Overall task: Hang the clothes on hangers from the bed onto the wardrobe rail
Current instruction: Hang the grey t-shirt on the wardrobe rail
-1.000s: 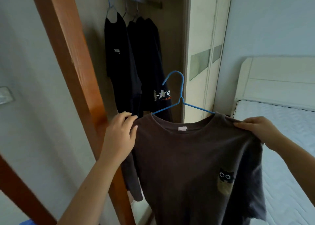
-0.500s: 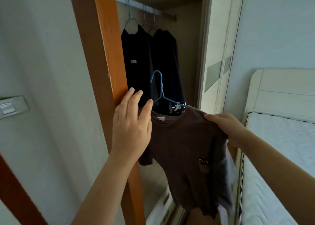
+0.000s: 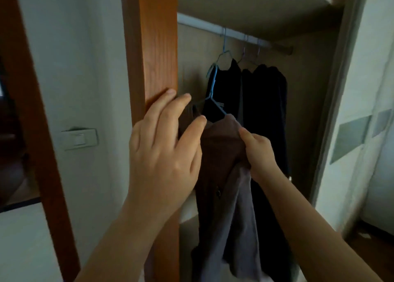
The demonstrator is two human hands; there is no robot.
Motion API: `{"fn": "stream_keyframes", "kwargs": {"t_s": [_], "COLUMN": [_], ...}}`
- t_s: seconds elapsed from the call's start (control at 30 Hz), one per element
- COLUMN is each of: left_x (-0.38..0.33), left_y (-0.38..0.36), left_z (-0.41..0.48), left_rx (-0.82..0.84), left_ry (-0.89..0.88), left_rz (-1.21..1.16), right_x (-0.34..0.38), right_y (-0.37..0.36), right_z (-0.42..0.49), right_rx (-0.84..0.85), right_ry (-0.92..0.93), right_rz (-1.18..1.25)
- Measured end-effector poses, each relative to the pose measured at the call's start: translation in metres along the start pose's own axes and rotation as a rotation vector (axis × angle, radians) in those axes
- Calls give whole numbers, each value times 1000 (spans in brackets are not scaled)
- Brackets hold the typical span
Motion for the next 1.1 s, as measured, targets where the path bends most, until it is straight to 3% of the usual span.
{"fn": "stream_keyframes", "kwargs": {"t_s": [0.23,0.47,0.87,1.1], "left_x": [1,2,-3,-5], "left_y": [-5,-8,-19,-20], "left_z": [23,40,55,55], "left_rx": [-13,-26,-32,-41], "left_ry": [23,55,53,100], "left_rz": [357,518,717,711], "right_x": [34,77,68,48], "right_y": [-34,-44,-79,-67], "right_z": [92,142,196,198], "right_rx": [26,30,124,113], "right_ry": [186,380,241,291], "right_rz": [109,114,95,79]}}
Point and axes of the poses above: each hand's wrist, its own z-axis towards the middle knuckle, its own y-axis out of the back of the hand, x = y × z, the point moved 7 cm from there along z, towards the middle knuckle, and after that the axes turned 4 degrees about z, right-handed, at the moved point
